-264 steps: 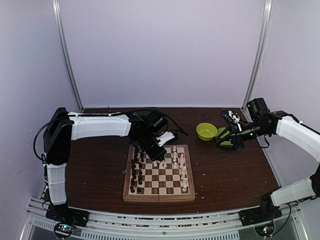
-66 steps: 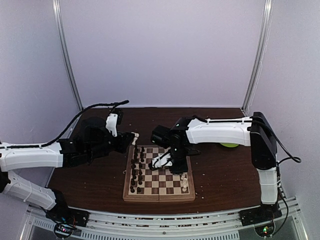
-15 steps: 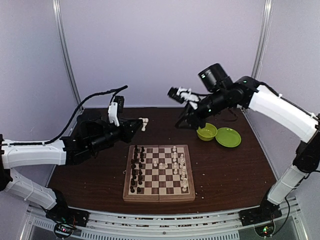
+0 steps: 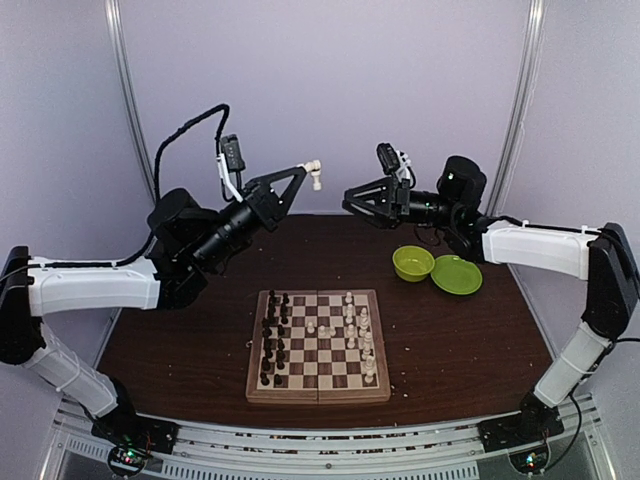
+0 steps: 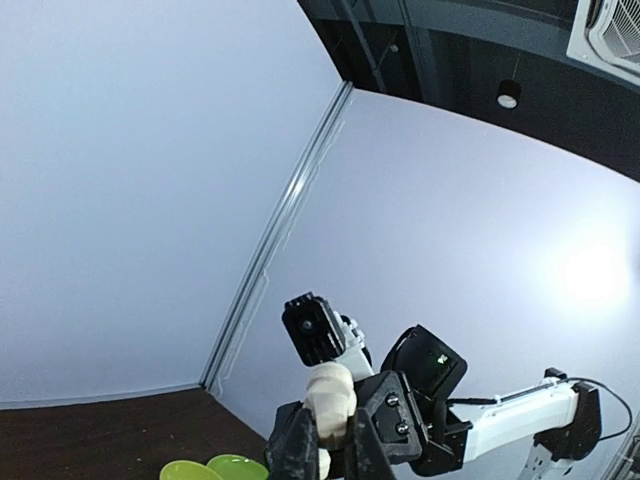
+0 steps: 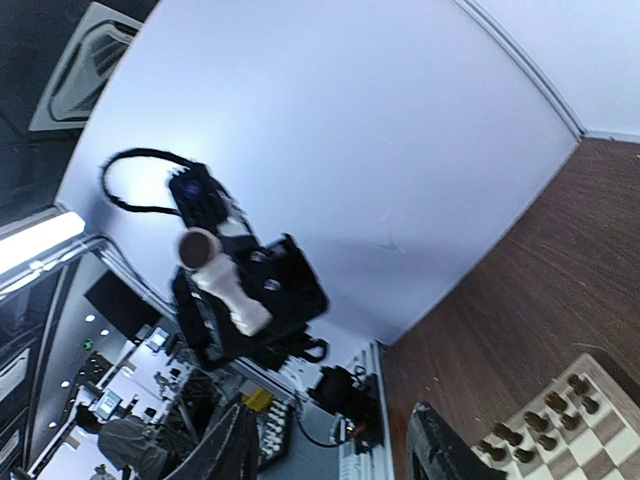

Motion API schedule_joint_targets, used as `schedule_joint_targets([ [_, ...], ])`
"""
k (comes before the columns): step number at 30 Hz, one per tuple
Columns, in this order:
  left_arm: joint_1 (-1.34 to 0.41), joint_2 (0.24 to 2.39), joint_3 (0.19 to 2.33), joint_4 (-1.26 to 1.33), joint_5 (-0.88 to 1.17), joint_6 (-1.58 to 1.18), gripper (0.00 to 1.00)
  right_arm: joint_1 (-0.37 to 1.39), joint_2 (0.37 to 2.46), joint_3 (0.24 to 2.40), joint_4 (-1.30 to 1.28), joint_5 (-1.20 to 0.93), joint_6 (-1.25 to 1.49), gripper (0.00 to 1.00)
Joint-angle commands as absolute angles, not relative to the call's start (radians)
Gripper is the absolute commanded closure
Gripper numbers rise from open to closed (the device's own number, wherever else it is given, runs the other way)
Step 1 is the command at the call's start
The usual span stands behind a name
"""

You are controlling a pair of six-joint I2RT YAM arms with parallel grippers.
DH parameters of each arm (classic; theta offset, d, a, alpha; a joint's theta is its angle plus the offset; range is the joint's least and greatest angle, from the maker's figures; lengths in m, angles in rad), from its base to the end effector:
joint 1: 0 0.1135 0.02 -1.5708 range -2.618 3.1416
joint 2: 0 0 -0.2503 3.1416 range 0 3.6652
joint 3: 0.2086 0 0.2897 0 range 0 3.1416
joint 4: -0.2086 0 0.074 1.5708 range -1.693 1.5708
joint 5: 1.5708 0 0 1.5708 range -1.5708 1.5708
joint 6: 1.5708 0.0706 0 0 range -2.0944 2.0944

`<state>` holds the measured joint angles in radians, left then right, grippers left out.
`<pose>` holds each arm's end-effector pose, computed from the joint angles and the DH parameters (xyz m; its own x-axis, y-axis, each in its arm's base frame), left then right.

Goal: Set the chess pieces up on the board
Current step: Pass from the left arm to the right

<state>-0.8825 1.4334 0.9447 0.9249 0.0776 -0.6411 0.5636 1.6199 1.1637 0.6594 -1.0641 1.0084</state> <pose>0.2467 -0.3085 0.3424 -0.2721 -0.6078 -0.7460 0.8134 0.2689 -0.5158 0.3214 0.2761 0.3143 -0.7408 0.0175 -0.6715 -0.6686 -0.1164 0.7345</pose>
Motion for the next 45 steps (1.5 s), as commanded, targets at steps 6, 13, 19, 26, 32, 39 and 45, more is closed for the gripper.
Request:
schedule_joint_targets([
  [6,-0.877,1.544,0.998,1.228,0.11,-0.873,1.0,0.609,1.635,1.195,1.132,-1.095,1.277,0.5],
  [13,-0.878,1.581,1.016,1.273,0.114,-0.926,1.0,0.625,1.657,1.205,1.088,-1.073,1.259,0.52],
  [19,-0.879,1.584,1.016,1.286,0.111,-0.939,1.0,0.626,1.654,1.197,1.021,-1.06,1.212,0.54],
  [26,-0.883,1.623,1.033,1.317,0.118,-0.978,1.0,0.632,1.68,1.241,1.029,-1.06,1.222,0.54],
  [32,-0.891,1.646,1.046,1.315,0.119,-0.993,1.0,0.637,1.697,1.261,1.031,-1.06,1.221,0.56],
  [39,-0.891,1.652,1.047,1.322,0.118,-0.999,1.0,0.637,1.705,1.264,1.042,-1.059,1.233,0.64],
  [45,-0.894,1.652,1.049,1.33,0.123,-1.006,1.0,0.637,1.715,1.269,1.038,-1.05,1.238,0.59],
])
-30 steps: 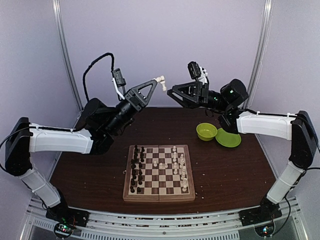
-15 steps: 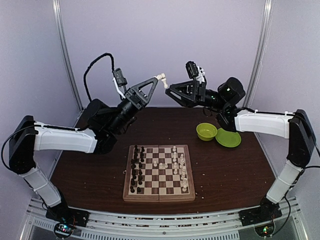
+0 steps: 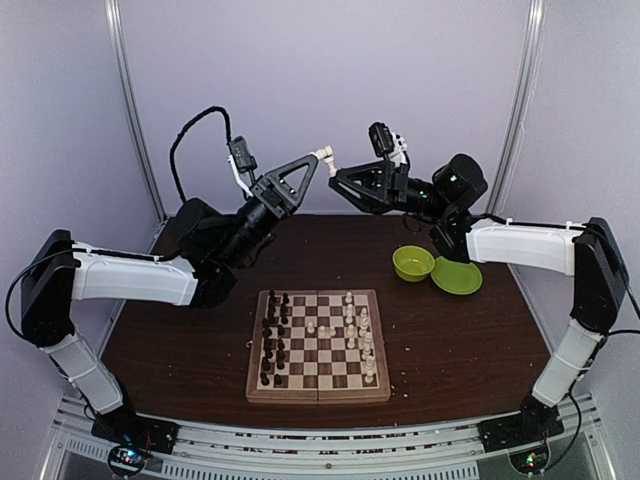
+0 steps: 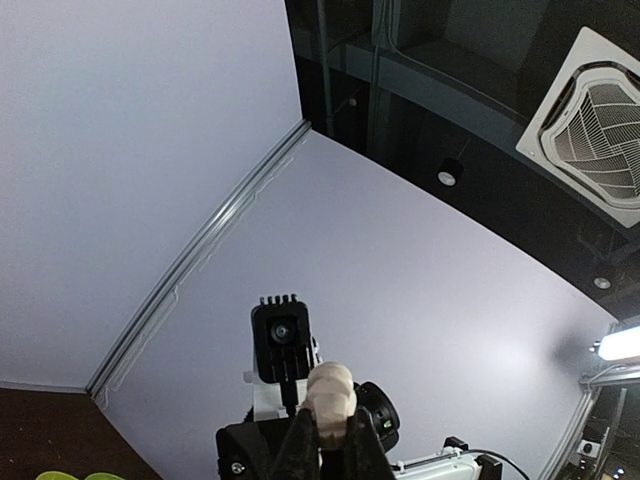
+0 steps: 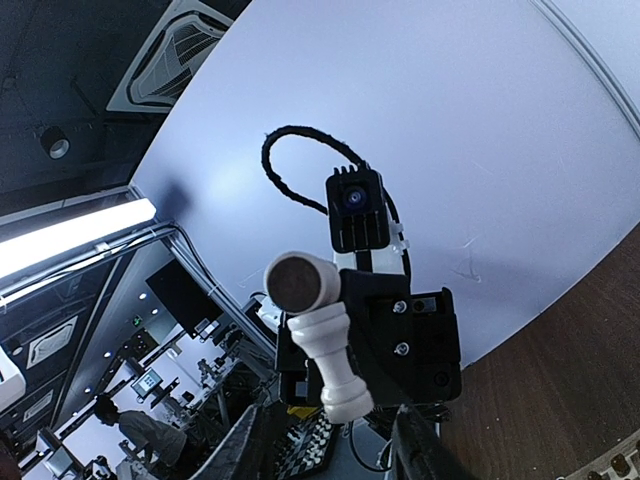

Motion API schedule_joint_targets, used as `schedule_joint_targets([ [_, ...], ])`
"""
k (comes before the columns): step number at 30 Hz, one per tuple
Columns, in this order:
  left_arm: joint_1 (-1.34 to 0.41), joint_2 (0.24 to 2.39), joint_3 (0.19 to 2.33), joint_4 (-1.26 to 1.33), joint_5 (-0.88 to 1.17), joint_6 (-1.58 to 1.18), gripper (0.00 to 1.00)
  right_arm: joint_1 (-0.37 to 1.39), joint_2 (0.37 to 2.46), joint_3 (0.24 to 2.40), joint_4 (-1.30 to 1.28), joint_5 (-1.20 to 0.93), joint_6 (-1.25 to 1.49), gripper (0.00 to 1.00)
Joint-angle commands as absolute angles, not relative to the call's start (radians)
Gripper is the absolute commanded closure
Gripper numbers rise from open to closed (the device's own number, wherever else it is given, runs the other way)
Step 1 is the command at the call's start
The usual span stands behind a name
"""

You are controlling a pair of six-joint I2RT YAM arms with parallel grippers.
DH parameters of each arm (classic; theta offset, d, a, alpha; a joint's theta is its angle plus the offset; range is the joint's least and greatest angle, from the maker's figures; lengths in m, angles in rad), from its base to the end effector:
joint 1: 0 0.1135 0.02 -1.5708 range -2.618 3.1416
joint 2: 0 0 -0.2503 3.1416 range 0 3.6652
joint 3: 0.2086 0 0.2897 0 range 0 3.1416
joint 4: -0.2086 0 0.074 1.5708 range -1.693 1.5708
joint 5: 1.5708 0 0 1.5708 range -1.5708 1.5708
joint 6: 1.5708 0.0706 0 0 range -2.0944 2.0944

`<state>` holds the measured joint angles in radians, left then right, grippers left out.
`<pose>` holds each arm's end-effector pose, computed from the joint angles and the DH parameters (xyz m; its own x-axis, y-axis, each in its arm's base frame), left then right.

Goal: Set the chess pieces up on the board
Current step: Pass from the left arm to the right

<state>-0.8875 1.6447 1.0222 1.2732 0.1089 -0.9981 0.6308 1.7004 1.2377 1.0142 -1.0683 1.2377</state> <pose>0.2582 -0.3293 0.3339 -0.4865 -0.7257 -0.4865 0.7688 -0.0910 -0.6330 0.3065 0.3005 0.3455 -0.6998 0.0526 -0.7124 -0.6898 -0.3088 0.6548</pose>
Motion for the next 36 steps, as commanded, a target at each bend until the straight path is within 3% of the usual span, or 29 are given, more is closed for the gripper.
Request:
schedule_joint_targets([
  [1,-0.894,1.652,1.051,1.33,0.123,-1.006,1.0,0.637,1.716,1.271,1.037,-1.05,1.237,0.58],
  [14,-0.902,1.673,1.058,1.333,0.126,-1.022,1.0,0.637,1.728,1.292,1.063,-1.059,1.25,0.62],
  [29,-0.901,1.65,1.034,1.329,0.111,-0.98,1.0,0.634,1.716,1.25,1.062,-1.085,1.235,0.89],
  [34,-0.882,1.525,0.954,1.196,0.089,-0.857,1.0,0.576,1.648,1.21,0.712,-1.149,0.899,0.91],
  [36,-0.878,1.454,0.925,1.096,0.073,-0.791,1.0,0.539,1.608,1.258,0.348,-1.141,0.572,0.92],
])
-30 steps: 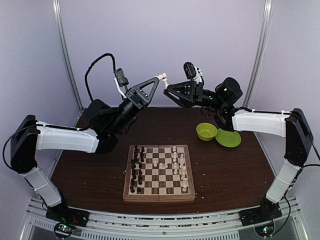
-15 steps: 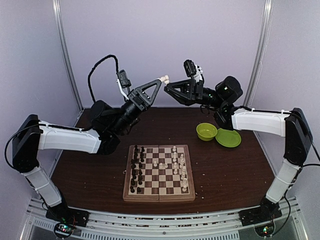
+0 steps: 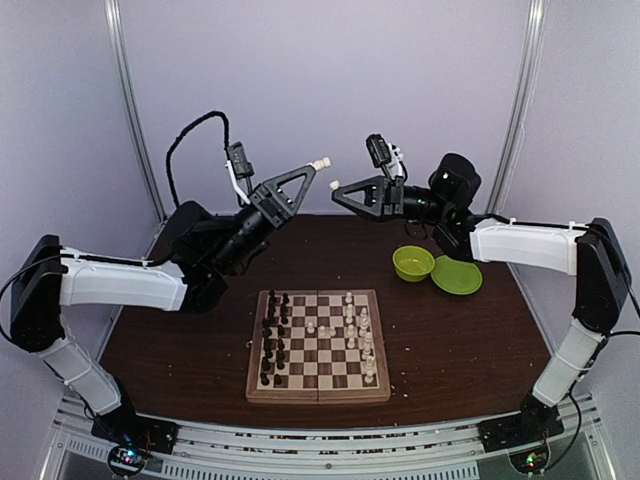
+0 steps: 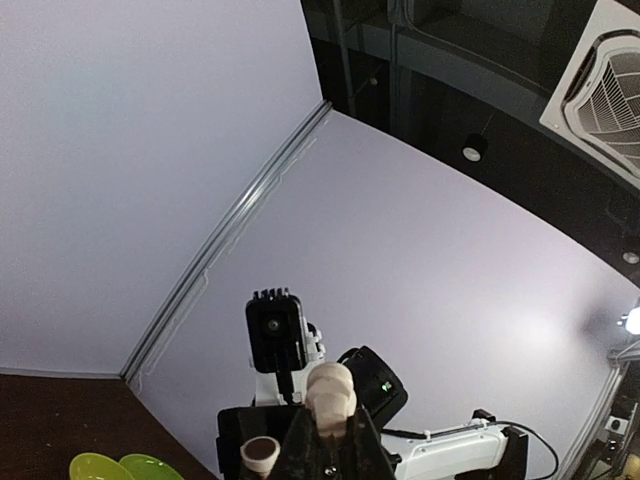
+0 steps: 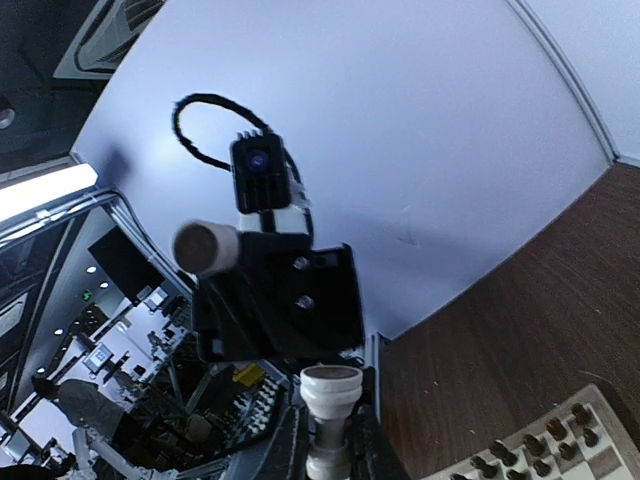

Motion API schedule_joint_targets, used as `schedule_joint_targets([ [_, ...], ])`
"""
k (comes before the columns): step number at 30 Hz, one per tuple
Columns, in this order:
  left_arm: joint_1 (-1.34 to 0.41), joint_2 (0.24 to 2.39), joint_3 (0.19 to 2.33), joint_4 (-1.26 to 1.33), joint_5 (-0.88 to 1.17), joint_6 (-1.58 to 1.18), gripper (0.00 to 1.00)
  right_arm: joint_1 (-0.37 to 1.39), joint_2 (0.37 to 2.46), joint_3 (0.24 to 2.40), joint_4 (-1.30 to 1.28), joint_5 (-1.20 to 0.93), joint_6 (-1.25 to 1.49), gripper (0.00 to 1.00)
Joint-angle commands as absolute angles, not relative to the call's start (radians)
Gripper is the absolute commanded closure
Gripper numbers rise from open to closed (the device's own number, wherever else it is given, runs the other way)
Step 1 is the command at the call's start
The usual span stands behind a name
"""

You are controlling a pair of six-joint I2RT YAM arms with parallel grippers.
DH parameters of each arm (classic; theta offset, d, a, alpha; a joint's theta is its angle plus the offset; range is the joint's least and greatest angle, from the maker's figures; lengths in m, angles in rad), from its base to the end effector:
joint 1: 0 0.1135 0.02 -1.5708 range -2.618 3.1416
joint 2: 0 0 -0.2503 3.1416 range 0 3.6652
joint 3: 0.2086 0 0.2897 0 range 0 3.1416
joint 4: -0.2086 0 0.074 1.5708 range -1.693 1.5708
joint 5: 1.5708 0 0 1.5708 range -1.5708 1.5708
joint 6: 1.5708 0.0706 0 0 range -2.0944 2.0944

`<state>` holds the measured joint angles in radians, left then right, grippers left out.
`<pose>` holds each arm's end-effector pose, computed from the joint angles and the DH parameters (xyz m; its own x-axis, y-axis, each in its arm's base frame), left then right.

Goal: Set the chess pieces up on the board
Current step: Pass from the left arm to the right, then place the rook at h1.

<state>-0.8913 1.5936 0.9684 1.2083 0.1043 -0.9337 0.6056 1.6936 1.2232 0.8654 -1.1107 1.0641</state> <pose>0.2526 -0.3243 0.3259 -0.4600 -0.7028 -0.5426 0.7708 -0.0127 -0.6369 0.3157 0.2955 0.3275 -0.6620 0.0139 -0.7494 -0.7293 -0.2428 0.6397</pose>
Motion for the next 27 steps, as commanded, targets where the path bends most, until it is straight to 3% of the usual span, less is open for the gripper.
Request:
schedule_joint_targets([
  [1,-0.877,1.42,0.914,1.044,0.063,-0.759,1.0,0.525,1.592,1.32,0.104,-1.108,0.353,0.92],
  [4,-0.877,1.328,0.885,0.909,0.035,-0.674,1.0,0.526,1.597,1.532,-0.548,-0.919,-0.264,0.94],
  [10,-0.877,1.191,0.824,0.739,-0.023,-0.577,1.0,0.544,1.67,1.754,-0.987,-0.534,-0.867,0.94],
  [14,-0.877,1.147,0.793,0.688,-0.046,-0.561,1.0,0.6,1.664,1.715,-1.026,-0.274,-1.169,0.94],
  [19,-0.877,1.139,0.768,0.673,-0.052,-0.567,1.0,0.687,1.62,1.548,-0.886,0.016,-1.453,0.94],
  [27,-0.877,1.149,0.741,0.696,-0.047,-0.593,1.0,0.751,1.717,1.585,-0.843,0.207,-1.644,0.94],
])
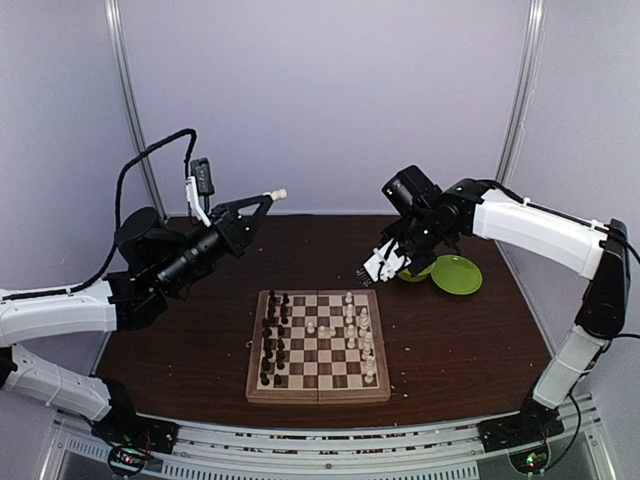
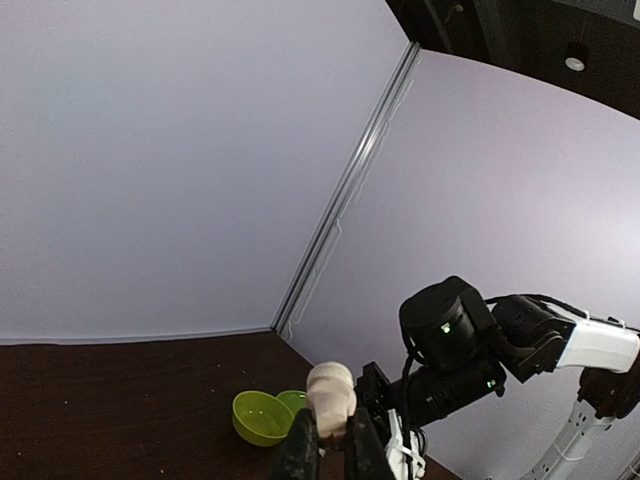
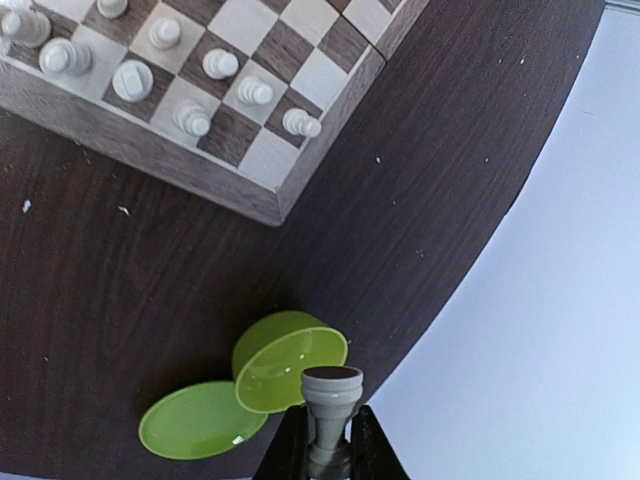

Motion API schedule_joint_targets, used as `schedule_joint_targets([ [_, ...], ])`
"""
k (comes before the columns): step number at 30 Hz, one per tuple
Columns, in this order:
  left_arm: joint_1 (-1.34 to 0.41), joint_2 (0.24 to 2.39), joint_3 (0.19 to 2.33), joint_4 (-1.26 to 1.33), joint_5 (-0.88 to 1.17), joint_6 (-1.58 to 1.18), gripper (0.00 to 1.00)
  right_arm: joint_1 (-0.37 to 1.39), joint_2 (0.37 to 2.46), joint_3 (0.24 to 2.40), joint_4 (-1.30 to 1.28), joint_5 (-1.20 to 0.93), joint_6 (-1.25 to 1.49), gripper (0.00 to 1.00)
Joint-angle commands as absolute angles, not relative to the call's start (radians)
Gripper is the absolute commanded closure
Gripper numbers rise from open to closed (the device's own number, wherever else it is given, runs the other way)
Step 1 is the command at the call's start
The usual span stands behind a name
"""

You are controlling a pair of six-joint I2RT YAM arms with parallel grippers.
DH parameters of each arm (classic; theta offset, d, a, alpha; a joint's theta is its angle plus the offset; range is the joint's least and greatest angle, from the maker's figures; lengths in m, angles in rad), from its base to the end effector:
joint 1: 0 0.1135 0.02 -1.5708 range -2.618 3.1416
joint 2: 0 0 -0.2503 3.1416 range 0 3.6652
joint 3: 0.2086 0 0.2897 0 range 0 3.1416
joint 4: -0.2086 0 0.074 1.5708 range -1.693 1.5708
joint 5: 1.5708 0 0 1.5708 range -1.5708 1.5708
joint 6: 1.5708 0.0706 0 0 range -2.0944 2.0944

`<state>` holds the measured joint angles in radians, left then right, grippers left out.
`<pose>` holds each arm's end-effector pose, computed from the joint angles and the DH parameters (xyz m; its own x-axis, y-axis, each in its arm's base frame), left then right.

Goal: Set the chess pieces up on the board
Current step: Place the rook at h1.

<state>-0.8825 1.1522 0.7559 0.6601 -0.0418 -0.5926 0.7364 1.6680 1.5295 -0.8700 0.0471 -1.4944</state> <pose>0.2198 -0.2626 0.3258 -0.2793 -0.5389 -0.7947 0.7113 0.4398 -0.5482 0.3062 0.2731 0.2606 0.6025 -0.7981 -0.0010 -0.6748 -0.5088 -0.5346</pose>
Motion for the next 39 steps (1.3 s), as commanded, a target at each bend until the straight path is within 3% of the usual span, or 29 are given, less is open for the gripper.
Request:
schedule_joint_targets([
  [1,-0.877,1.151,0.738,0.7,-0.046,-0.596,1.0,0.758,1.734,1.589,-0.842,0.221,-1.654,0.94],
  [10,-0.877,1.162,0.702,0.728,-0.043,-0.629,1.0,0.823,1.926,1.682,-0.827,0.39,-1.655,0.92],
  [39,-0.877,1.193,0.628,0.813,-0.027,-0.672,1.0,0.869,2.192,1.822,-0.965,0.43,-1.588,0.86],
])
